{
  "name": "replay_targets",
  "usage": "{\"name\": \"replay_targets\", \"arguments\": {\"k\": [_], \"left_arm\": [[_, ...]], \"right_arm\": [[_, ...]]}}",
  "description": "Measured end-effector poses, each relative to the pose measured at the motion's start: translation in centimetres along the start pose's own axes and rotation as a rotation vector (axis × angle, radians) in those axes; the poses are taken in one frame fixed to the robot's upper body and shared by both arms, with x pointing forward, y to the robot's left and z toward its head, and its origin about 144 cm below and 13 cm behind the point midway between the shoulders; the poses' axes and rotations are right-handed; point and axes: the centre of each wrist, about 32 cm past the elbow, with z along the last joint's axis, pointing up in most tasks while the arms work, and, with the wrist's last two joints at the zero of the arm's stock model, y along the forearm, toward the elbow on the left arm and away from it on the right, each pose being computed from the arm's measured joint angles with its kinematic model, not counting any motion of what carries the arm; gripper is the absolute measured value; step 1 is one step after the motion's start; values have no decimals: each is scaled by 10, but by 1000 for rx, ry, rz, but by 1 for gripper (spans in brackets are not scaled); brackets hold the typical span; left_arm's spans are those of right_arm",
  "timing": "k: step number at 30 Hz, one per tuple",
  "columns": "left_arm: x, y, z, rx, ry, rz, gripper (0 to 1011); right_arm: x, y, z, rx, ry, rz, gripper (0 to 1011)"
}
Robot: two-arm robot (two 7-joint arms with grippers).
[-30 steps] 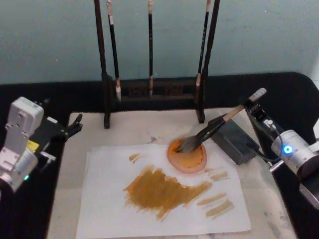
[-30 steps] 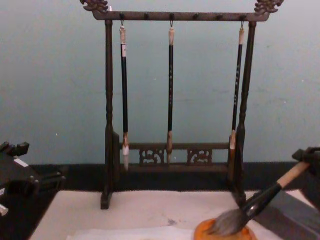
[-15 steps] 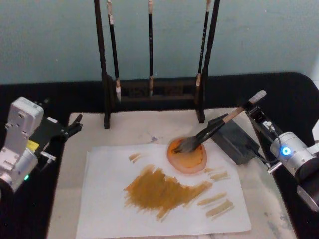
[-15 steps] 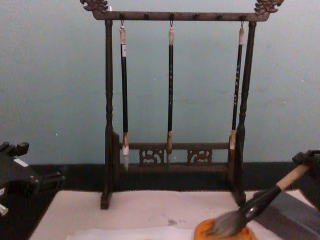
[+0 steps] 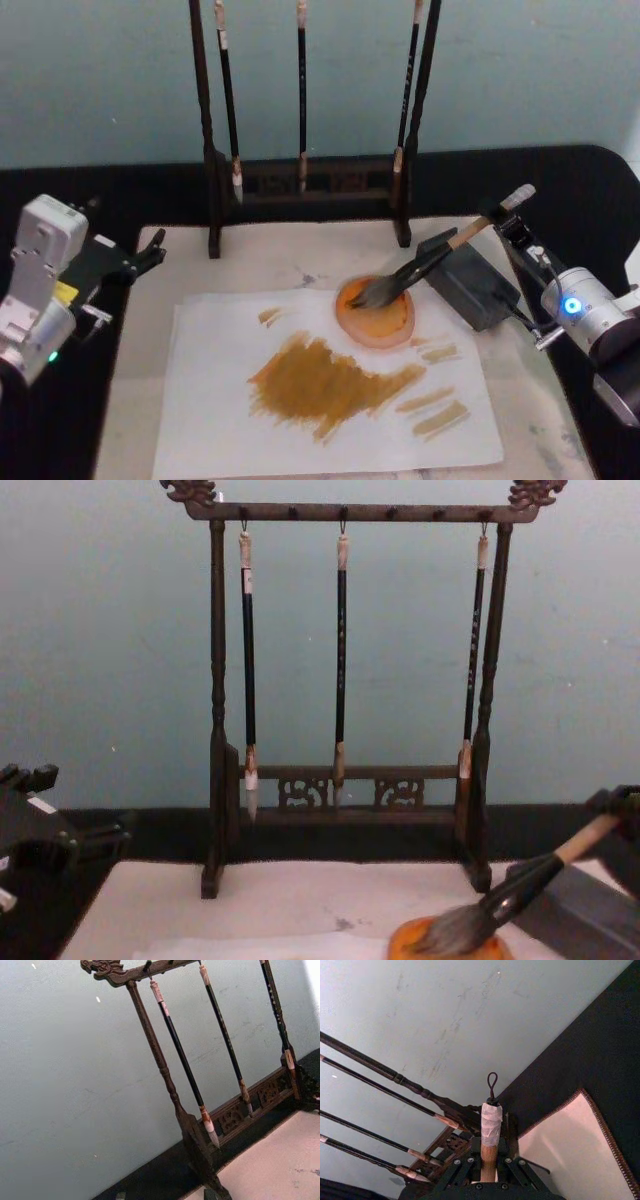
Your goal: Pick up the brush from the inkstone, write on the paper, then place the brush back to its original position.
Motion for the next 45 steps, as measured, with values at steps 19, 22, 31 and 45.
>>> {"name": "replay_targets", "arguments": {"k": [19,22,31,45], "left_arm": [[0,0,0,0,0,0,1010],[0,0,0,0,0,0,1010],[0,0,0,0,0,0,1010],[0,0,0,0,0,0,1010]], "right_arm": [[0,0,0,0,3,3,407],[0,0,0,0,3,3,510],[0,0,0,0,3,3,828],[0,0,0,-2,2,3,1000]]}}
